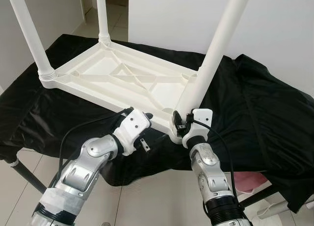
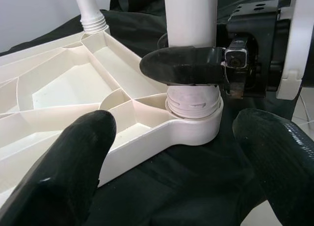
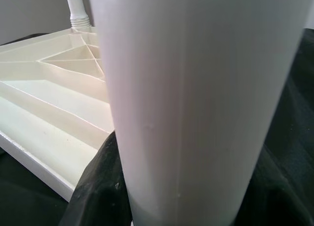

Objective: Building children table

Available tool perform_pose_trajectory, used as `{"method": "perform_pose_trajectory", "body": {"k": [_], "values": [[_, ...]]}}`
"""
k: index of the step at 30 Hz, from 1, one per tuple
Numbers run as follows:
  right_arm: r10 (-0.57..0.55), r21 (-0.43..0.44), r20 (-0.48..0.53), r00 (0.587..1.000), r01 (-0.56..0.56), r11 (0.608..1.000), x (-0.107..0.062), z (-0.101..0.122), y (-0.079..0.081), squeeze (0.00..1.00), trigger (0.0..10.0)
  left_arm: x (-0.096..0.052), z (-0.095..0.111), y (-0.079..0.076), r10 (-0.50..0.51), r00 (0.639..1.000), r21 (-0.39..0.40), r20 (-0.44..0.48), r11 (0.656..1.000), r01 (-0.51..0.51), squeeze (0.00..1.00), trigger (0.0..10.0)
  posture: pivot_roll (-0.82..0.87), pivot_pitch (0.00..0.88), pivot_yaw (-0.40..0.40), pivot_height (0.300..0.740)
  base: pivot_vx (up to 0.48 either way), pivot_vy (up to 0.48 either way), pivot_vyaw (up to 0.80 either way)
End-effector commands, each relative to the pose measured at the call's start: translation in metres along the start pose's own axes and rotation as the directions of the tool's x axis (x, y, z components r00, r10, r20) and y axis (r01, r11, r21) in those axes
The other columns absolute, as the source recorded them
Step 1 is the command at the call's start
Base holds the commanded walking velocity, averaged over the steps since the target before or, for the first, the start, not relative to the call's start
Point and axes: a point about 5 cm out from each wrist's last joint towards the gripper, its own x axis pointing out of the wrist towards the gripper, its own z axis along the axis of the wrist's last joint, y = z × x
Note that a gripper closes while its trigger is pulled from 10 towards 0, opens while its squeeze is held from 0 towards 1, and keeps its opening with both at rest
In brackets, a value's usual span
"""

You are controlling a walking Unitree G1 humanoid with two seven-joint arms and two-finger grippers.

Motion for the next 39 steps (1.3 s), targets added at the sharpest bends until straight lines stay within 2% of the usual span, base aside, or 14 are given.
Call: {"method": "perform_pose_trajectory", "body": {"k": [1,2,3,4,5,21,22,29,32,33,39], "values": [[-0.048,0.030,-0.040,0.998,0.050,0.998,-0.007,-0.009,-0.002,0.00,10.0,0.002,0.001,-0.002,-0.013,1.000,0.009,0.003,1.000,0.013,0.00,10.0,0.07,0.000,-0.090,0.740,0.000,0.000,0.00],[-0.051,0.024,-0.042,0.998,0.052,0.998,-0.008,-0.008,-0.001,0.00,10.0,0.002,0.001,-0.003,-0.012,1.000,0.009,0.004,1.000,0.012,0.00,10.0,0.07,0.000,-0.091,0.740,0.000,0.000,0.00],[-0.046,0.027,-0.038,0.998,0.047,0.999,-0.009,-0.008,0.001,0.86,10.0,0.002,0.001,-0.003,-0.009,1.000,0.008,0.006,1.000,0.009,0.00,10.0,0.07,0.000,-0.091,0.740,0.000,0.000,0.00],[-0.041,0.029,-0.035,0.999,0.042,0.999,-0.009,-0.007,0.002,0.86,10.0,0.002,0.001,-0.003,-0.007,1.000,0.008,0.008,1.000,0.007,0.00,10.0,0.07,0.000,-0.091,0.740,0.000,0.000,0.00],[-0.029,0.038,-0.031,0.999,0.031,0.999,-0.009,-0.006,0.004,1.00,10.0,0.002,0.002,-0.003,-0.005,1.000,0.006,0.011,1.000,0.005,0.00,10.0,0.07,0.000,-0.091,0.740,0.000,0.000,0.00],[0.048,0.039,0.006,0.999,-0.048,0.998,-0.008,0.000,0.007,1.00,10.0,0.002,0.003,-0.002,0.003,1.000,0.003,0.017,1.000,-0.003,0.00,10.0,0.07,0.000,-0.085,0.740,0.000,0.000,0.00],[0.077,0.037,0.017,0.997,-0.078,0.996,-0.006,0.002,0.005,0.00,10.0,0.003,0.003,-0.002,0.002,1.000,0.006,0.018,1.000,-0.002,0.00,10.0,0.07,0.000,-0.080,0.740,0.000,0.000,0.00],[0.108,0.024,0.029,0.994,-0.109,0.994,-0.005,0.004,0.000,0.00,10.0,0.004,0.004,-0.001,0.000,1.000,0.011,0.020,1.000,0.000,0.00,10.0,0.07,0.000,-0.074,0.740,0.000,0.000,0.00],[0.139,-0.013,0.033,0.990,-0.138,0.990,-0.003,0.007,-0.007,0.00,10.0,0.005,0.006,0.001,0.000,1.000,0.013,0.025,1.000,0.000,0.00,10.0,0.06,0.000,-0.074,0.740,0.000,0.000,0.00],[0.186,-0.036,0.035,0.982,-0.185,0.982,-0.001,0.009,-0.009,0.00,10.0,0.006,0.008,0.002,0.000,0.999,0.016,0.032,1.000,-0.001,0.00,10.0,0.06,0.000,-0.074,0.740,0.000,0.000,0.00],[0.287,-0.043,0.026,0.958,-0.285,0.957,0.000,0.009,-0.010,0.00,10.0,0.007,0.010,0.005,0.008,0.999,0.023,0.037,1.000,-0.009,0.00,10.0,0.06,0.000,-0.071,0.740,0.000,0.000,0.00]]}}
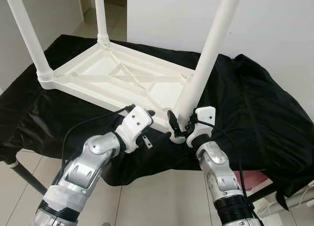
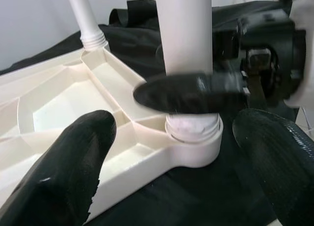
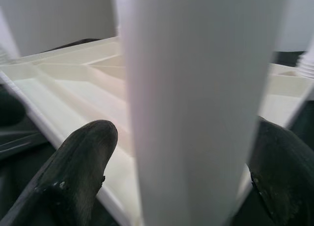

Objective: Building children table

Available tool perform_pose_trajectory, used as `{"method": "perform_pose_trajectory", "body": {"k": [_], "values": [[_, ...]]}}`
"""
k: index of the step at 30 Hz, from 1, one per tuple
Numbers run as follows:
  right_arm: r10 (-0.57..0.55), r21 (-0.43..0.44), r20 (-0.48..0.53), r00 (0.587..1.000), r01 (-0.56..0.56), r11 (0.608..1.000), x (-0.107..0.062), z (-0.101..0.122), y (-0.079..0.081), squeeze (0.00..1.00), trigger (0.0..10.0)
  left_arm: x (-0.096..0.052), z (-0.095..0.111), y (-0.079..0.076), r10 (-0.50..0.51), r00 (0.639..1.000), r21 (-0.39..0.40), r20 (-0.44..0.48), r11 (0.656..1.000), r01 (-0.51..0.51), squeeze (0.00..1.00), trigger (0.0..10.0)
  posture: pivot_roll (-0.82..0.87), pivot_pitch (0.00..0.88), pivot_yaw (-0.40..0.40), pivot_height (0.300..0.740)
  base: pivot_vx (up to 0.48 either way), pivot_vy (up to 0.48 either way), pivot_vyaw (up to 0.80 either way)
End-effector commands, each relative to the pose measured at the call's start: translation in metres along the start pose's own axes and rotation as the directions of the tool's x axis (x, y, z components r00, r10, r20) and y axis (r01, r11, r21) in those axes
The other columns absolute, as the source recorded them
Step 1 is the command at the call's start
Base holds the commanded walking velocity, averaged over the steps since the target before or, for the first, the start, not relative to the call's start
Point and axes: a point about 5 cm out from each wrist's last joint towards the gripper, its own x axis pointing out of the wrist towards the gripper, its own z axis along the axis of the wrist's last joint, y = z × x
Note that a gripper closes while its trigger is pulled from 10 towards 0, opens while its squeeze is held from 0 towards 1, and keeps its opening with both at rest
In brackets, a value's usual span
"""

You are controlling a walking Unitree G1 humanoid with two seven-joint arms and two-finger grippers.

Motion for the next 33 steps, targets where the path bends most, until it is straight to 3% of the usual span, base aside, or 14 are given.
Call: {"method": "perform_pose_trajectory", "body": {"k": [1,8,17,24,33], "values": [[0.061,-0.006,-0.003,0.998,-0.061,0.998,0.001,-0.001,-0.002,0.00,10.0,0.001,-0.001,0.001,0.002,1.000,0.008,-0.007,1.000,-0.002,0.00,10.0,0.06,0.000,-0.066,0.740,0.000,0.000,0.00],[0.210,-0.065,-0.019,0.978,-0.211,0.975,0.004,0.005,-0.017,0.00,10.0,0.001,-0.002,-0.003,-0.016,1.000,0.008,-0.010,1.000,0.016,0.00,10.0,0.05,0.000,-0.065,0.740,0.000,0.000,0.00],[0.337,-0.067,-0.047,0.940,-0.339,0.938,0.011,0.005,-0.022,0.00,10.0,0.000,-0.002,-0.002,-0.013,1.000,0.012,-0.015,1.000,0.013,0.00,10.0,0.06,0.000,-0.077,0.740,0.000,0.000,0.00],[0.398,-0.067,-0.101,0.912,-0.405,0.912,0.010,-0.002,-0.024,0.00,10.0,-0.001,-0.001,-0.002,-0.013,1.000,0.017,-0.017,1.000,0.013,0.00,10.0,0.07,0.000,-0.079,0.740,0.000,0.000,0.00],[0.400,-0.067,-0.138,0.906,-0.411,0.909,0.010,-0.011,-0.032,0.00,10.0,-0.002,-0.001,0.000,-0.010,1.000,0.020,-0.023,1.000,0.011,0.00,10.0,0.07,0.000,-0.074,0.740,0.000,0.000,0.00]]}}
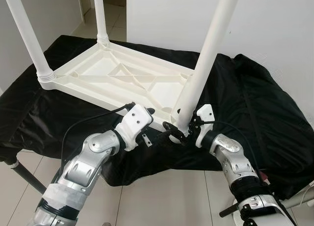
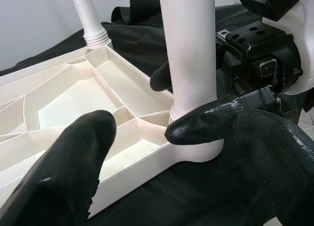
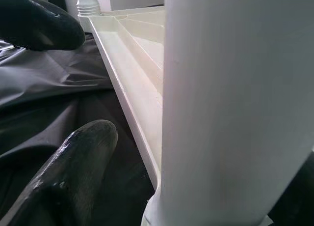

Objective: Building children table

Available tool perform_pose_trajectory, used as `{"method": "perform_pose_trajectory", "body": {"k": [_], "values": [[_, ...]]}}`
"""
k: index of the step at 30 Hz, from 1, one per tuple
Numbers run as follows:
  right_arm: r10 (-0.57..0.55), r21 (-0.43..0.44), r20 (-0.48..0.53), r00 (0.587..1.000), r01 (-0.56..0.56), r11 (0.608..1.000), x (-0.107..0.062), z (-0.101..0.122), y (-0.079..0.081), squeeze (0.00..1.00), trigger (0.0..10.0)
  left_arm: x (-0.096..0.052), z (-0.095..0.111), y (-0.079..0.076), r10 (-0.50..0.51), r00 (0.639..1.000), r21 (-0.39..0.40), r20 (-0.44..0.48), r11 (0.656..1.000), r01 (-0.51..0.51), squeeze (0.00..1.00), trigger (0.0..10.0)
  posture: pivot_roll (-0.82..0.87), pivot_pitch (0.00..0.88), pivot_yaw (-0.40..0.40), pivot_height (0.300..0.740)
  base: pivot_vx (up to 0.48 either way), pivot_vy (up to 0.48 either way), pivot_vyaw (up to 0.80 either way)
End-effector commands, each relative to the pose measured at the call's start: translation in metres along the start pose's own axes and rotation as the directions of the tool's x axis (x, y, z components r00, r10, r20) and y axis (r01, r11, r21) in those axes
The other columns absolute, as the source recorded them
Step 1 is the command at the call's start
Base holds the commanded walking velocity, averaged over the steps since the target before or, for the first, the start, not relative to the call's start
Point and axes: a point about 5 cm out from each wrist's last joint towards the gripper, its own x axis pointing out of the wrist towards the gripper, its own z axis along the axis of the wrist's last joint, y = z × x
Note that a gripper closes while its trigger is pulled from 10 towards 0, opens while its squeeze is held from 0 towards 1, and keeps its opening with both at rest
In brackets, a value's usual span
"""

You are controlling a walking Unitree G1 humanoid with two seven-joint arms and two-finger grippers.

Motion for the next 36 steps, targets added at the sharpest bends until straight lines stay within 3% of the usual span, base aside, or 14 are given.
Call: {"method": "perform_pose_trajectory", "body": {"k": [1,2,4,5,14,15,16,17,27,29,33,35,36], "values": [[0.001,-0.023,-0.013,1.000,-0.002,1.000,-0.001,-0.001,-0.004,0.00,9.8,0.000,0.001,-0.001,-0.010,1.000,0.010,-0.008,1.000,0.011,0.00,10.0,0.07,0.000,-0.072,0.740,0.000,0.000,0.00],[-0.001,-0.014,-0.014,1.000,0.001,1.000,0.000,-0.002,-0.005,0.00,1.6,0.000,0.001,0.000,-0.011,1.000,0.010,-0.008,1.000,0.011,0.00,10.0,0.06,0.000,-0.071,0.740,0.000,0.000,0.00],[-0.003,-0.009,-0.013,1.000,0.002,1.000,0.000,-0.002,-0.006,0.00,1.6,-0.001,0.001,0.001,-0.011,1.000,0.011,-0.007,1.000,0.011,0.00,10.0,0.06,0.000,-0.070,0.740,0.000,0.000,0.00],[0.000,-0.005,-0.009,1.000,0.000,1.000,0.001,-0.001,-0.006,0.00,0.0,-0.001,0.000,0.001,-0.013,1.000,0.014,-0.012,1.000,0.014,0.00,10.0,0.06,0.000,-0.072,0.740,0.000,0.000,0.00],[0.006,0.008,0.011,1.000,-0.006,1.000,0.001,0.001,-0.009,0.00,0.0,-0.003,-0.004,-0.003,-0.017,0.999,0.019,-0.033,1.000,0.018,0.00,10.0,0.07,0.000,-0.091,0.740,0.000,0.000,0.00],[-0.002,0.011,0.019,1.000,0.002,1.000,0.001,0.002,-0.008,0.00,7.7,-0.003,-0.006,-0.004,-0.019,0.999,0.017,-0.035,1.000,0.020,0.00,10.0,0.06,0.000,-0.090,0.740,0.000,0.000,0.00],[-0.002,0.011,0.019,1.000,0.002,1.000,0.001,0.002,-0.008,0.00,7.7,-0.003,-0.006,-0.004,-0.019,0.999,0.017,-0.035,1.000,0.020,0.00,10.0,0.06,0.000,-0.090,0.740,0.000,0.000,0.00],[-0.017,0.020,0.037,0.999,0.017,1.000,0.001,0.005,-0.009,0.00,10.0,-0.003,-0.006,-0.004,-0.022,0.999,0.014,-0.037,1.000,0.023,0.00,10.0,0.05,0.000,-0.091,0.740,0.000,0.000,0.00],[-0.142,0.030,0.073,0.987,0.141,0.990,0.001,0.012,-0.006,0.00,10.0,0.001,-0.006,0.000,-0.026,0.999,0.015,-0.037,1.000,0.027,0.00,10.0,0.03,0.000,-0.083,0.740,0.000,0.000,0.00],[-0.269,0.041,0.069,0.961,0.267,0.963,-0.001,0.012,0.002,0.00,10.0,-0.001,-0.008,0.001,-0.031,0.999,0.015,-0.040,0.999,0.032,0.00,10.0,0.01,0.000,-0.067,0.740,0.000,0.000,0.00],[-0.330,0.060,0.078,0.941,0.326,0.944,-0.002,0.013,0.007,0.00,10.0,-0.001,-0.009,0.000,-0.037,0.998,0.013,-0.041,0.999,0.038,0.00,10.0,0.00,0.000,-0.063,0.740,0.000,0.000,0.00],[-0.455,0.107,0.080,0.887,0.446,0.888,-0.005,0.013,0.012,0.00,10.0,0.000,-0.008,0.001,-0.041,0.998,0.014,-0.041,0.999,0.042,0.00,10.0,0.00,0.000,-0.060,0.740,0.000,0.000,0.00],[-0.455,0.107,0.080,0.887,0.446,0.888,-0.005,0.013,0.012,0.00,10.0,0.000,-0.008,0.001,-0.041,0.998,0.014,-0.041,0.999,0.042,0.00,10.0,0.00,0.000,-0.060,0.740,0.000,0.000,0.00]]}}
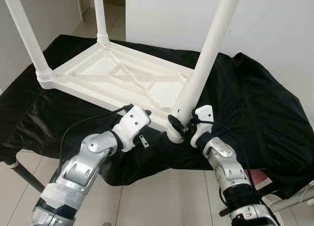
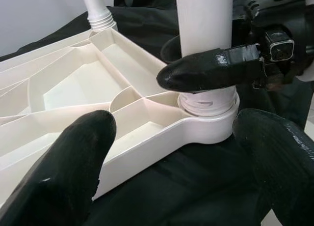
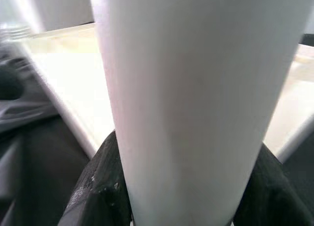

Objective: Building children table

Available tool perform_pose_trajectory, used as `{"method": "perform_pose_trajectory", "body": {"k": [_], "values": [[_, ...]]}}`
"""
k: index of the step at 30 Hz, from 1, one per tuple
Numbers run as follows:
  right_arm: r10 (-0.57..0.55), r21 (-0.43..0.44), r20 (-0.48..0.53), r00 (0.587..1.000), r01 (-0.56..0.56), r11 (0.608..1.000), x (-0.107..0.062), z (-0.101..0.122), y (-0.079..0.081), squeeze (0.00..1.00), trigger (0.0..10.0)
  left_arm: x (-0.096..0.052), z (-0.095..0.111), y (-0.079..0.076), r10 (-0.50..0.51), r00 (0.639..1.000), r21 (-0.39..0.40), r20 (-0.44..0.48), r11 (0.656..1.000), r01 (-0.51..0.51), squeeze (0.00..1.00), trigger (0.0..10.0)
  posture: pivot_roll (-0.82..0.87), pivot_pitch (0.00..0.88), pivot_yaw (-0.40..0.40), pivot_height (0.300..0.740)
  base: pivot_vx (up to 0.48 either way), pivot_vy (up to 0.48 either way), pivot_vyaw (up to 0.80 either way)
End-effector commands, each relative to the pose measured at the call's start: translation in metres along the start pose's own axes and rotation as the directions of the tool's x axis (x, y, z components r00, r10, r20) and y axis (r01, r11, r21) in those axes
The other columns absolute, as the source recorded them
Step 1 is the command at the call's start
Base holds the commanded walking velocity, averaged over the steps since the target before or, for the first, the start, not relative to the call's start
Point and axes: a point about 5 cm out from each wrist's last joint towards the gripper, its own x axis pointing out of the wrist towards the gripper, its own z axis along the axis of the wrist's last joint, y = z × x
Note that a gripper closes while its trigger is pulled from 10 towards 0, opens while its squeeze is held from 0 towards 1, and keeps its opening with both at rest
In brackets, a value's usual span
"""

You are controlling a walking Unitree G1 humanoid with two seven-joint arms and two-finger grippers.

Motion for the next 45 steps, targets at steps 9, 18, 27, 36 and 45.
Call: {"method": "perform_pose_trajectory", "body": {"k": [9,18,27,36,45], "values": [[-0.344,0.032,0.022,0.939,0.343,0.939,-0.011,0.007,0.006,0.00,10.0,0.002,0.003,0.001,-0.046,0.999,0.007,0.009,0.999,0.046,0.00,10.0,0.00,0.008,-0.055,0.740,0.000,0.000,0.00],[-0.325,0.023,0.024,0.946,0.324,0.946,-0.012,0.008,0.008,0.00,10.0,-0.002,0.001,0.002,-0.041,0.999,0.011,0.001,0.999,0.041,0.00,10.0,0.02,0.006,-0.054,0.740,0.000,0.000,0.00],[-0.290,0.053,0.068,0.955,0.286,0.957,-0.010,0.015,-0.001,1.00,10.0,-0.007,0.002,0.004,-0.025,1.000,0.014,-0.004,1.000,0.025,0.00,10.0,0.02,0.017,-0.062,0.740,0.000,0.000,0.00],[-0.209,0.036,0.130,0.969,0.206,0.978,-0.015,0.026,-0.012,1.00,10.0,-0.005,0.006,0.001,-0.031,0.999,0.008,0.011,1.000,0.031,0.00,10.0,0.03,0.036,-0.065,0.740,0.000,0.000,0.00],[0.025,0.044,0.115,0.993,-0.030,0.999,-0.026,0.022,-0.016,0.00,10.0,-0.007,0.008,-0.006,-0.057,0.998,-0.005,0.016,0.998,0.057,0.00,10.0,0.03,0.059,-0.066,0.740,0.000,0.000,0.00]]}}
